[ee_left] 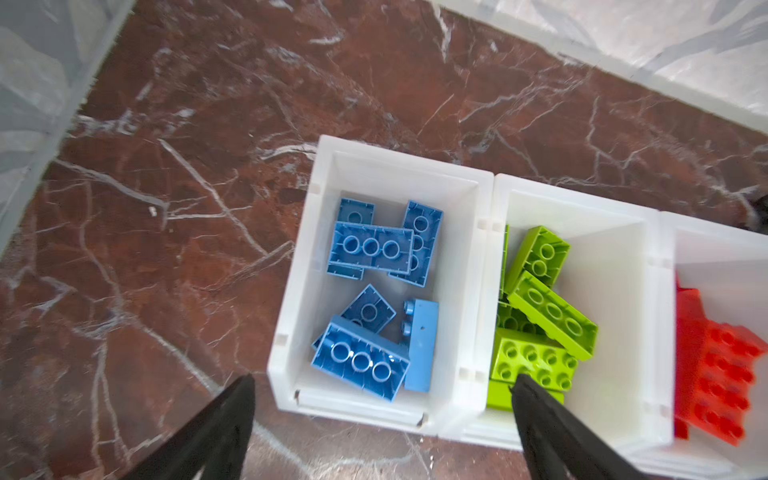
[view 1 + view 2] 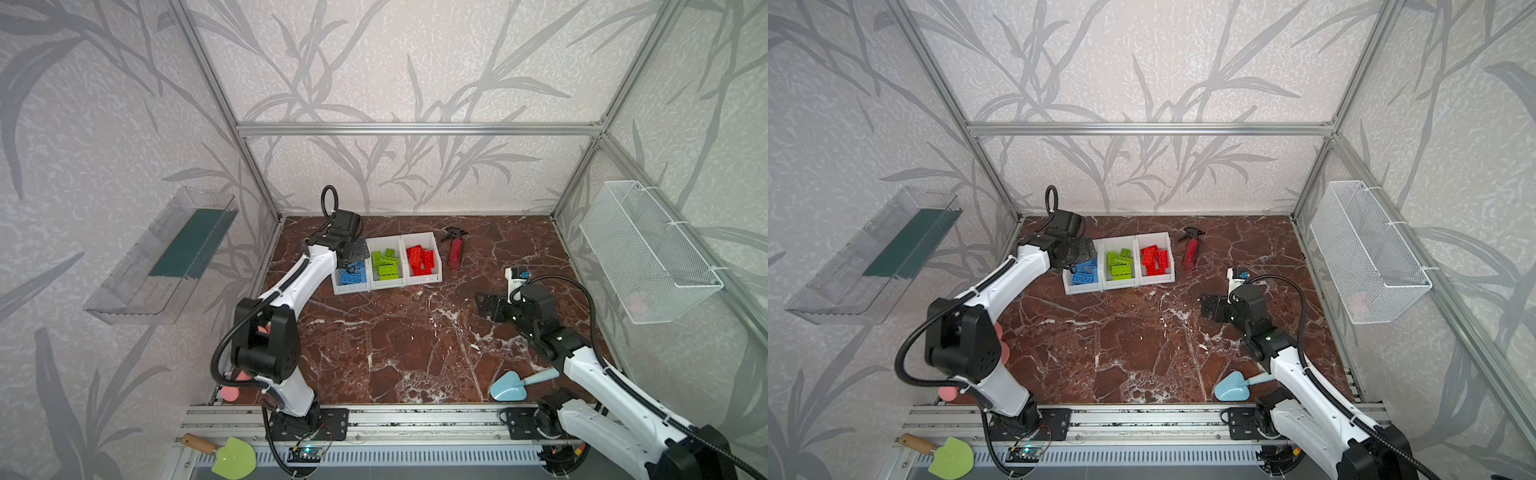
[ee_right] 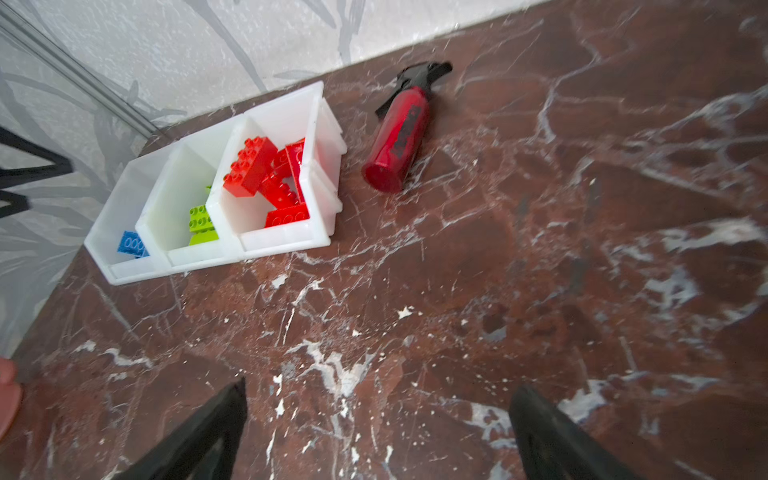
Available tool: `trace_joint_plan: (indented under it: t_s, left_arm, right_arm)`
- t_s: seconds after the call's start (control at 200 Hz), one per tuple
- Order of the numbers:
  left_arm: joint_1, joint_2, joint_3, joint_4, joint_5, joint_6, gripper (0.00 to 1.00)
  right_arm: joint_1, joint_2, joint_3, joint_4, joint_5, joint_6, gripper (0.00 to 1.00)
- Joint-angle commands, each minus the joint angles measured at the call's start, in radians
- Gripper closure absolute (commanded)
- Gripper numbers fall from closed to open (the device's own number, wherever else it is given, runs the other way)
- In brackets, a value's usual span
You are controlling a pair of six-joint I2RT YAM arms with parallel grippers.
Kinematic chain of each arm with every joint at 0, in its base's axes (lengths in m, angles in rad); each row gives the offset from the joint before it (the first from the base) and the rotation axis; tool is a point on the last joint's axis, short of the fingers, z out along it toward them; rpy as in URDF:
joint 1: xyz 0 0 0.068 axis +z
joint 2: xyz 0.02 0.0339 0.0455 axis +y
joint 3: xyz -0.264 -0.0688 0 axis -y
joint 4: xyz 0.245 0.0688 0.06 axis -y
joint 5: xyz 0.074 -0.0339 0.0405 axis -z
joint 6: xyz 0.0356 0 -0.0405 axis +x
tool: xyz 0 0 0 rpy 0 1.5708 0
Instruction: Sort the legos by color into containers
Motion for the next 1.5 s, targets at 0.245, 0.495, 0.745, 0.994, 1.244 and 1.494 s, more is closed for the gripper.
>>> trace_joint_plan:
  t_s: [0.245, 0.495, 0.745, 0.994, 1.244, 1.494]
  left_arm:
    - [0.005, -0.577, -0.48, 0.105, -0.211, 0.064, 0.03]
    - [0.011, -0.813, -0.953, 0.593, -0.392, 0.158, 0.01]
    - [0.104, -0.506, -0.878, 0.729, -0.328, 0.348, 0.01]
    - [0.167, -0.328, -0.878, 0.928, -0.235, 0.38, 0.01]
    - [0.194, -0.203, -0.823, 1.017, -0.179, 0.404, 0.01]
    - [0.216, -0.121, -0.731, 0.947, -0.094, 0.427, 0.01]
  right_arm:
    - [-0.011, -0.057, -0.012, -0.003, 0.526, -0.271, 0.01]
    - [-0.115, 0.093, -0.1, 0.23, 0.532, -0.341, 0.01]
    - [-0.209, 0.233, -0.166, 0.484, 0.422, -0.263, 0.01]
    - [-0.21, 0.332, -0.181, 0.663, 0.366, -0.311, 0.01]
    - [-0.21, 0.476, -0.098, 0.724, 0.342, -0.35, 0.01]
    - [-0.21, 0.609, -0.178, 1.061, 0.323, -0.411, 0.01]
